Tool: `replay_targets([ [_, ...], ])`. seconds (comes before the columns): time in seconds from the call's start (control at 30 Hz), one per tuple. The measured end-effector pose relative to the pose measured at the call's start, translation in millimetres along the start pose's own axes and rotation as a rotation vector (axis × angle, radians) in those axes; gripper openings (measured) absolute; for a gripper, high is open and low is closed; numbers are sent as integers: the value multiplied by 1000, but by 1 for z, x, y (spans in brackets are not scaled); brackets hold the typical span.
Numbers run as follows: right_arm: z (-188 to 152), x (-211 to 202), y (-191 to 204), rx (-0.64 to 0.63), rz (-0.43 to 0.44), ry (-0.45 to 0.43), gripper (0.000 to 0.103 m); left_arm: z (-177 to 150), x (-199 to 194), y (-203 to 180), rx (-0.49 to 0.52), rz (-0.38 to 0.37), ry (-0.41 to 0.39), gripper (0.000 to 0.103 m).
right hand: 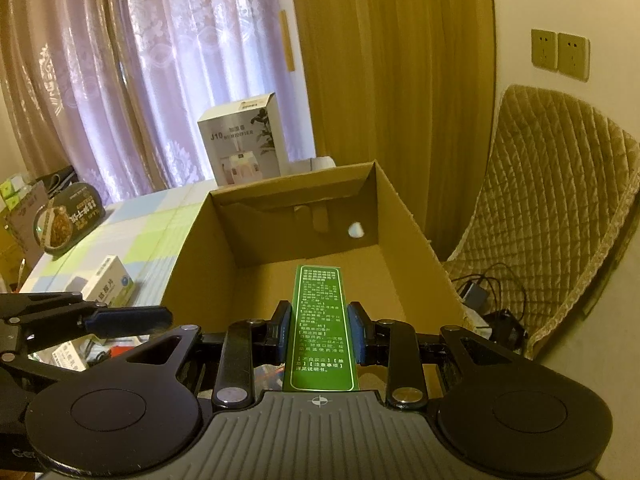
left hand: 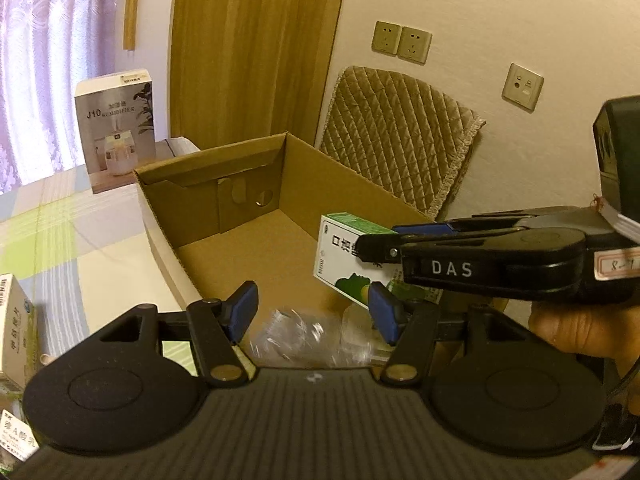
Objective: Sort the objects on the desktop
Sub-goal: 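Drop the rack from the left tool while the right tool releases the green box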
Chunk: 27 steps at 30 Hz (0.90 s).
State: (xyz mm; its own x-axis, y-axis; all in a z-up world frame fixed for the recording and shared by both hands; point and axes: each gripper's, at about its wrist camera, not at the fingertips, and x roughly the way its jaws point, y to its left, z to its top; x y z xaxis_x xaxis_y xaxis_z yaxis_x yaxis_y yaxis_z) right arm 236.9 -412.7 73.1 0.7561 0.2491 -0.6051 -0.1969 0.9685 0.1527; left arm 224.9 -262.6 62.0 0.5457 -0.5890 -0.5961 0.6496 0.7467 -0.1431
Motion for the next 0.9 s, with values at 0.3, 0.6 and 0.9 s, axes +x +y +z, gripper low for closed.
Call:
replay_targets([
  [0.3, -1, 1, 0, 19, 6, 14, 27, -1, -15, 12, 26, 57, -10, 58],
  [0.6, -3, 5, 9, 11, 26, 24, 28, -4, -24, 18, 23, 66, -6, 58],
  [0.9, -2, 4, 19, 0, 27, -3, 45, -7, -30, 26, 14, 83, -2, 59],
])
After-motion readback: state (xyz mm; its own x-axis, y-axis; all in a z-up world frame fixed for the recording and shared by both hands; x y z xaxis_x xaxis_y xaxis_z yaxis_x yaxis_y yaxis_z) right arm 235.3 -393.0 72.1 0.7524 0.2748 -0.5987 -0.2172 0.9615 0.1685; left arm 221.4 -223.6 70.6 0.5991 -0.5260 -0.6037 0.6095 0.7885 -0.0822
